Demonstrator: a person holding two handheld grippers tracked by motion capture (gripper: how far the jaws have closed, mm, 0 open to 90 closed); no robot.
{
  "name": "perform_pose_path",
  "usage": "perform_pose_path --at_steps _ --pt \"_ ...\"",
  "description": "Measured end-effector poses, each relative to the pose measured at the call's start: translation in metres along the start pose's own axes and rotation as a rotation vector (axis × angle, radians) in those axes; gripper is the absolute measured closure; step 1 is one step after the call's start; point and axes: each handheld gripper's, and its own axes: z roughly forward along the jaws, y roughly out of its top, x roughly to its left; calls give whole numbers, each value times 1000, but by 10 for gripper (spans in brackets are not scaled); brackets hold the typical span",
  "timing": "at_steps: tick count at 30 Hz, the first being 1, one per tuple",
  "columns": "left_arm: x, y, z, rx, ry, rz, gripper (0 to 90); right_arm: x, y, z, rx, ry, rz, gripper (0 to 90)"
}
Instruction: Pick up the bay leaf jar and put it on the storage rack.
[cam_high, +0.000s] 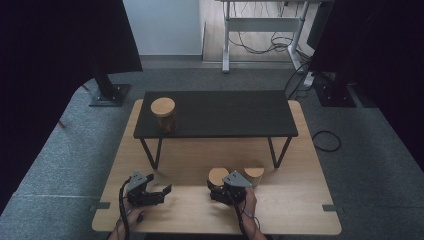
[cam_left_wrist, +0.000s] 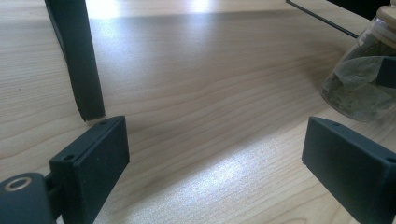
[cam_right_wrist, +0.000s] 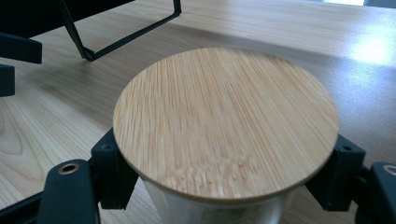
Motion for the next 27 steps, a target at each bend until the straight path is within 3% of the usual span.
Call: perform_pose_path --at_steps 17,27 --pt "-1 0 0 3 0 8 71 1 -3 -3 -21 10 -26 244" --pt "-1 0 0 2 1 6 71 0 -1 -14 -50 17 -33 245"
